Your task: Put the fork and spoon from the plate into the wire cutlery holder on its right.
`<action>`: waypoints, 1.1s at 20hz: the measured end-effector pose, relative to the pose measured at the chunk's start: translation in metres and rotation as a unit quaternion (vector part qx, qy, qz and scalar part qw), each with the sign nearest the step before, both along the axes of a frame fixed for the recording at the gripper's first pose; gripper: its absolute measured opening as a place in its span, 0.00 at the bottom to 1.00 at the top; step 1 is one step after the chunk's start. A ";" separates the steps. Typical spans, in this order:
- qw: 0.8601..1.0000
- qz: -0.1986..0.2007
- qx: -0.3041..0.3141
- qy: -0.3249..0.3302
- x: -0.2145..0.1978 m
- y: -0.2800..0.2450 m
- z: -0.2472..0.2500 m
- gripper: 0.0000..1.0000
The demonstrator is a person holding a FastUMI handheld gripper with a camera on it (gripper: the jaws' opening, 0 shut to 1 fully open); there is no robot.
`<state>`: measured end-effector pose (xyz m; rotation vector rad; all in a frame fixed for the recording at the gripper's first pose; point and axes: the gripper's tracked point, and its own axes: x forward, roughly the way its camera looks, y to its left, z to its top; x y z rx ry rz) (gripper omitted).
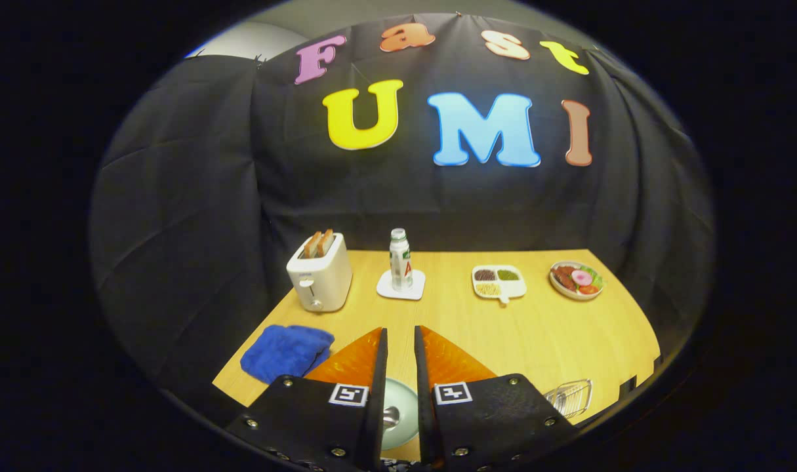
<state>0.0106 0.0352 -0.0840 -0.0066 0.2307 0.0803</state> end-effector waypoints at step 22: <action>0.924 0.020 0.073 0.375 -0.029 0.031 -0.243 0.23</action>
